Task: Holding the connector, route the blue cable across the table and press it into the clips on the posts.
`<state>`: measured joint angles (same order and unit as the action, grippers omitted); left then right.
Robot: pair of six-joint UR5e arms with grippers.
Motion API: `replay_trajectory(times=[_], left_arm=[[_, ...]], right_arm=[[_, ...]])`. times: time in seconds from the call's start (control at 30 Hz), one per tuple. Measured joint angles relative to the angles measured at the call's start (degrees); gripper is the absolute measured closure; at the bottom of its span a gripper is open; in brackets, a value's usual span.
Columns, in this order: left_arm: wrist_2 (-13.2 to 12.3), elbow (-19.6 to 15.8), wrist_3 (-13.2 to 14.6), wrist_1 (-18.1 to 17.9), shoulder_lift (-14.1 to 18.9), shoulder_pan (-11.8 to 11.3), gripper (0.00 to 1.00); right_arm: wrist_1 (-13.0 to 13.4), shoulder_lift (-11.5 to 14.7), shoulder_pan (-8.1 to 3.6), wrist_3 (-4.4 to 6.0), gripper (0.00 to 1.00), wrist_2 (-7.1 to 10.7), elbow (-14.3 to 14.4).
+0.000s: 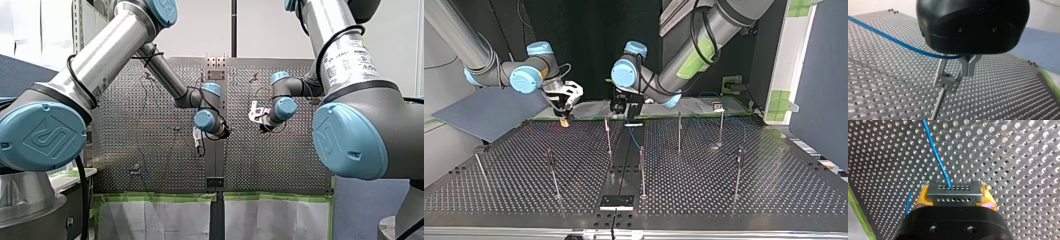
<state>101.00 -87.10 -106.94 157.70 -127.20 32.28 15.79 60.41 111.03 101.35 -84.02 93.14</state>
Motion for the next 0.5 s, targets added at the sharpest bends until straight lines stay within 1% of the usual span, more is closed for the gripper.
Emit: replay_trajectory(times=[0.13, 0.33, 0.5], left_arm=[[0.1, 0.0, 0.0, -0.6, -0.3, -0.8, 1.0], [-0.2, 0.3, 0.1, -1.3, -0.7, -2.0, 1.0], [-0.7, 2.3, 0.3, -0.8, -2.9, -2.8, 1.0]], right_arm=[[0.3, 0.0, -0.24, 0.21, 1.0, 0.01, 0.0], [0.7, -0.1, -0.48, 0.26, 1.0, -0.01, 0.0], [1.0, -0.2, -0.85, 0.27, 1.0, 0.01, 0.0]])
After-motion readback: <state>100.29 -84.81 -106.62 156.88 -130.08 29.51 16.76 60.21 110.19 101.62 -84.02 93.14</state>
